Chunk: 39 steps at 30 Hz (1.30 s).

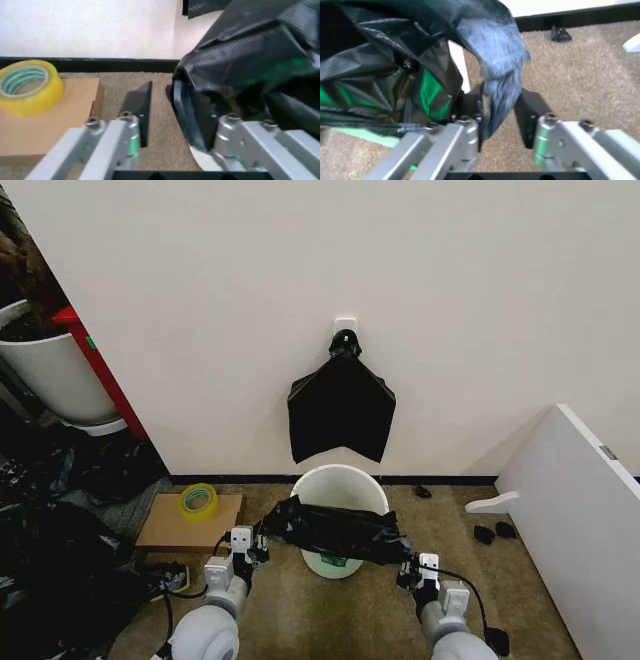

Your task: Place the garbage bag over the trash bin.

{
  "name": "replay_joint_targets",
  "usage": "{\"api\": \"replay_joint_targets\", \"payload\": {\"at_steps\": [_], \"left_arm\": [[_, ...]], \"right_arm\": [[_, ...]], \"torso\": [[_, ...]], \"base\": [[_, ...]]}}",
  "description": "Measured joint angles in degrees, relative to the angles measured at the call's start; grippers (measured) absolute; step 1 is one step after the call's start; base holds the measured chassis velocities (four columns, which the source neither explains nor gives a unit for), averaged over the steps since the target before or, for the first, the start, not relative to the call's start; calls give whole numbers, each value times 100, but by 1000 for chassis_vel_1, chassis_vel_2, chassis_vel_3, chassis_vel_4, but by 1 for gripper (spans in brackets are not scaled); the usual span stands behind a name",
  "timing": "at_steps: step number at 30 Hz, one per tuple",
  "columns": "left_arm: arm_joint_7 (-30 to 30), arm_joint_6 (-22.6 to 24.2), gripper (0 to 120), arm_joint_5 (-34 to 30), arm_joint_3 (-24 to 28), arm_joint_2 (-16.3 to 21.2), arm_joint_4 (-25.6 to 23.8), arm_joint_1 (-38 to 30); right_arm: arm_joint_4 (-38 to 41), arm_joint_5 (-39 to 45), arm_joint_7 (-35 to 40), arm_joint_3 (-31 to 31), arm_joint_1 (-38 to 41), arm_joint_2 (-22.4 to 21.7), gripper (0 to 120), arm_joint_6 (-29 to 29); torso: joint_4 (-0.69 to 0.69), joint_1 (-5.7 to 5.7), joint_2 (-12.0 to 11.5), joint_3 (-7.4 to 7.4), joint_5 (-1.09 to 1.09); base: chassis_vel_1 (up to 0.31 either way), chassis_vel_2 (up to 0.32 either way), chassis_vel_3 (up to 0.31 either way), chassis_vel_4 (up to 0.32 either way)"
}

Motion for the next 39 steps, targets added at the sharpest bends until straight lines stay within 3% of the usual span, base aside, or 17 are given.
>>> {"api": "replay_joint_targets", "payload": {"at_steps": [2,4,6,7,9,12,18,23,29,31,36,39], "left_arm": [[-5,-8,41,49,-16,10,-63,91],[-11,-48,51,138,-51,63,-246,346],[-11,-65,54,151,-55,76,-278,395],[-12,-119,61,197,-66,102,-363,524],[-11,-144,63,220,-70,113,-393,571],[3,-307,79,348,-98,164,-553,854],[27,-630,98,590,-286,148,-886,1307],[79,-980,100,914,-509,-41,-1045,1508],[131,-1139,100,988,-657,-221,-1099,1653],[169,-1195,100,998,-734,-238,-1130,1708],[229,-1260,100,1029,-869,-293,-1219,1797],[356,-1507,100,1288,-995,-492,-1238,1995]], "right_arm": [[51,-52,-10,13,-74,-22,27,64],[211,-203,-68,62,-316,-80,40,253],[242,-242,-79,72,-367,-89,43,289],[335,-413,-99,100,-498,-106,48,357],[361,-467,-105,108,-537,-109,51,382],[513,-866,-183,120,-797,-132,68,648],[850,-1332,-264,172,-1138,-152,88,1071],[1346,-1451,-314,257,-1444,-321,100,1173],[1556,-1462,-521,316,-1639,-559,100,1083],[1578,-1369,-744,325,-1641,-626,100,1330],[1931,-776,-1210,494,-1491,-796,100,1544],[2183,497,-1757,1043,-1016,-1289,100,899]], "torso": [[0,0,0,0,0],[0,0,0,0,-1],[0,0,0,0,0],[0,0,0,0,0],[0,0,0,0,-1],[0,0,0,-1,0],[0,0,0,0,-1],[0,0,0,-1,0],[0,0,0,0,0],[0,0,0,0,0],[-1,0,0,0,0],[-1,0,0,0,0]], "base": [[0,0,0,0],[0,0,0,0],[0,0,0,0],[0,0,0,0],[0,0,0,0],[0,0,0,0],[0,0,0,0],[0,0,0,0],[0,0,0,0],[0,0,0,0],[0,0,0,0],[0,0,0,0]]}}
